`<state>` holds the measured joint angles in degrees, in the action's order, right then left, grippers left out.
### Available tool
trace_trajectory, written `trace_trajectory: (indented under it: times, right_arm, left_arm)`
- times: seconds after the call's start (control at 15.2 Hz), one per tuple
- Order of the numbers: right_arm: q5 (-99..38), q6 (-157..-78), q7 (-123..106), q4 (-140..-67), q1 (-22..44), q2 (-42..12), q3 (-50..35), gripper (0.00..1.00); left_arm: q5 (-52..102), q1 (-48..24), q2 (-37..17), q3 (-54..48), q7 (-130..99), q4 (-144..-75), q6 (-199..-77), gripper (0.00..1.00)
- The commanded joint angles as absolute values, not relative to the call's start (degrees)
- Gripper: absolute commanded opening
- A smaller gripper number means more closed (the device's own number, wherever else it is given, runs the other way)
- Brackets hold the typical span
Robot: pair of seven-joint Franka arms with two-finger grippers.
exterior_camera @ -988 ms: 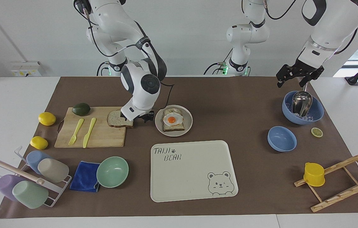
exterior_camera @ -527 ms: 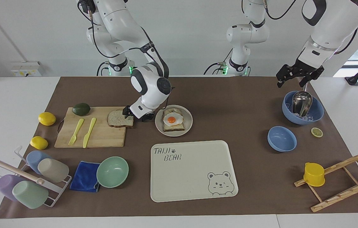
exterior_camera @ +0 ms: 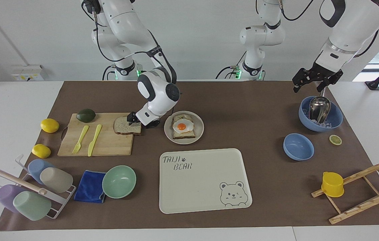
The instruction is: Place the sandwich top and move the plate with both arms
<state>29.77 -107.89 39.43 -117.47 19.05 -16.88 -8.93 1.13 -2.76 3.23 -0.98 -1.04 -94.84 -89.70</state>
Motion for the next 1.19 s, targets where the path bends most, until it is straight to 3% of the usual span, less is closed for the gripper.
trace_trajectory:
  times: [0.0, 0.4, 0.66, 0.79, 0.92, 1.12]
  right_arm:
    - [31.6, -108.9, 40.0, -120.3, 18.3, -15.2, -9.3, 0.85]
    - [31.8, -109.0, 40.3, -121.9, 18.3, -14.5, -9.3, 0.59]
    - [31.8, -108.6, 40.1, -122.3, 18.4, -14.4, -9.3, 0.26]
    - [31.8, -108.4, 39.9, -122.0, 18.9, -14.4, -9.3, 0.00]
    - [31.7, -107.0, 39.7, -120.6, 19.1, -14.6, -9.3, 0.00]
    - [30.8, -97.1, 38.6, -110.5, 21.4, -16.6, -10.2, 0.00]
  left_arm:
    - [1.1, -2.1, 3.7, -1.5, -0.5, -94.8, -89.3, 1.00]
    - [1.1, -2.1, 3.6, -1.5, -0.5, -94.8, -89.3, 1.00]
    - [1.1, -2.1, 3.6, -1.5, -0.5, -94.8, -89.3, 1.00]
    - [1.1, -2.1, 3.6, -1.5, -0.4, -94.8, -89.3, 1.00]
    - [1.1, -2.1, 3.6, -1.5, -0.5, -94.8, -89.3, 1.00]
    - [1.1, -2.1, 3.7, -1.5, -0.5, -94.8, -89.3, 1.00]
